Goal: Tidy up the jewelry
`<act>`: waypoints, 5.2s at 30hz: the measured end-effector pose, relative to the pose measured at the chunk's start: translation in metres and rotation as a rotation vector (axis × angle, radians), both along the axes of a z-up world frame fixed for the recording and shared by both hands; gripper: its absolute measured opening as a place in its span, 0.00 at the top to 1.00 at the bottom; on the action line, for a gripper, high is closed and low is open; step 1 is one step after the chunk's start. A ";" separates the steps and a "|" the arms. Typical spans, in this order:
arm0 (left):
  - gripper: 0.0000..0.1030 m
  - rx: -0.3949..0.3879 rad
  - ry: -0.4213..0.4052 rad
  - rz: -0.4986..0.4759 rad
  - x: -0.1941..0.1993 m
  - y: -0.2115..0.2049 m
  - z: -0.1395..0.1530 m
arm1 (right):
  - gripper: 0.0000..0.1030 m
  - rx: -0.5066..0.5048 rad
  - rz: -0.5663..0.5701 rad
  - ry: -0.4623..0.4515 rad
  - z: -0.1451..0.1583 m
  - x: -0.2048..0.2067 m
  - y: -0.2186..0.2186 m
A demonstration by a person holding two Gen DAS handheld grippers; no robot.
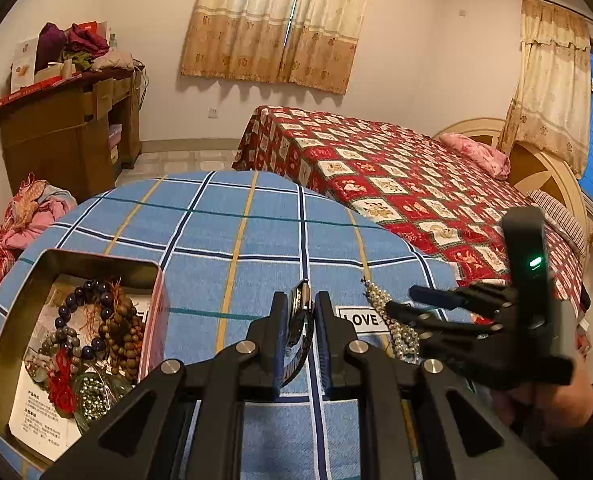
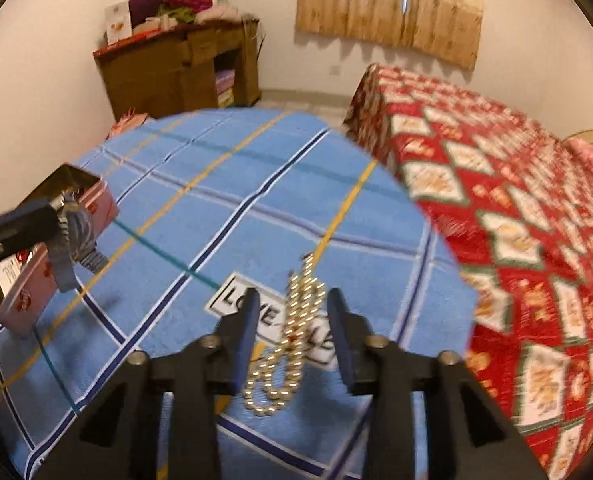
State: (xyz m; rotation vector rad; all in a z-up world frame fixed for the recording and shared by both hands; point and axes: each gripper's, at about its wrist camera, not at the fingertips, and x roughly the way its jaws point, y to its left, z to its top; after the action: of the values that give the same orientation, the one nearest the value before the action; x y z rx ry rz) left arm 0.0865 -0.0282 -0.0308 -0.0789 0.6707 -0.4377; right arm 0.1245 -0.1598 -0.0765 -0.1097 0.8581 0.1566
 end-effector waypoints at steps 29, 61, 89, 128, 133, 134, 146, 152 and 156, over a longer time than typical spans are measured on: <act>0.94 -0.022 -0.148 0.133 -0.031 0.061 0.057 | 0.92 0.092 0.214 -0.190 0.086 -0.014 0.075; 0.44 0.143 0.148 0.022 0.023 -0.012 -0.048 | 0.92 0.125 0.152 -0.124 0.045 -0.020 0.029; 0.86 0.200 0.189 0.057 -0.018 -0.006 -0.058 | 0.92 0.215 0.185 -0.169 0.051 -0.038 0.025; 0.86 0.184 -0.011 0.320 -0.005 0.123 0.028 | 0.92 0.272 0.510 -0.195 0.077 -0.003 0.182; 0.86 0.179 0.015 0.343 -0.005 0.135 0.014 | 0.92 0.258 0.521 -0.155 0.057 0.001 0.198; 0.86 0.178 0.020 0.348 -0.005 0.138 0.011 | 0.92 0.251 0.519 -0.145 0.052 0.003 0.200; 0.45 0.202 0.045 0.393 -0.012 0.139 -0.001 | 0.72 0.193 0.483 -0.093 0.032 0.001 0.195; 0.38 0.168 0.007 0.414 -0.030 0.140 0.009 | 0.47 0.206 0.399 -0.133 0.042 -0.013 0.158; 0.37 0.149 -0.005 0.425 -0.039 0.135 0.015 | 0.42 0.243 0.370 -0.143 0.048 -0.023 0.141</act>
State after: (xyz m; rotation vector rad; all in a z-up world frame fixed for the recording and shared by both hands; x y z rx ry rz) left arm 0.0472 0.1069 -0.0158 -0.0767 0.6594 0.0216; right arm 0.1017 -0.0192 -0.0280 -0.0501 0.6642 0.5908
